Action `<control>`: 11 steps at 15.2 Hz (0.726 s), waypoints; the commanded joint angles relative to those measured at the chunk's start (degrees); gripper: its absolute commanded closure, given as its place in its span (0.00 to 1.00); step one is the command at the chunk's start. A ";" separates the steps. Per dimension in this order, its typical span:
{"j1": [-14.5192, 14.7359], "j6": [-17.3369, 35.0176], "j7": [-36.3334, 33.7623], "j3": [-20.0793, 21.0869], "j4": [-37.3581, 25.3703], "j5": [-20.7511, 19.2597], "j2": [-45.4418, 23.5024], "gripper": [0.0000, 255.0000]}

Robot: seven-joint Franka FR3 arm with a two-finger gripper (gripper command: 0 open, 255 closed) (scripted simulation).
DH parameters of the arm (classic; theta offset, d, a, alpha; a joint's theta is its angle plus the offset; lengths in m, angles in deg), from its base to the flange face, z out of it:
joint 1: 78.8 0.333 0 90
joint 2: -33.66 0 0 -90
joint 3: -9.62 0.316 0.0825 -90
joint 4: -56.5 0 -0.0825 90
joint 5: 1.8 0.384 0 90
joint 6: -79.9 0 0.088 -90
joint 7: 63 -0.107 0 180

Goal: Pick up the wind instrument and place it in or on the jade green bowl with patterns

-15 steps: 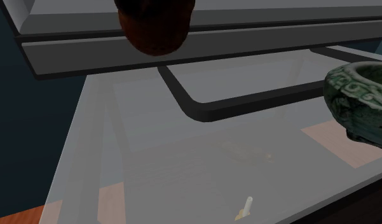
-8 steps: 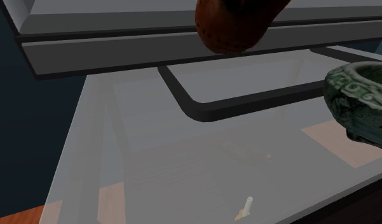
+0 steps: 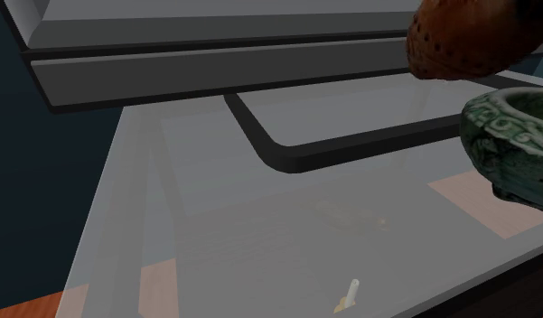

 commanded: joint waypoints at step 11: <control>-4.74 1.09 15.62 -10.36 -15.83 4.62 -17.13 1.00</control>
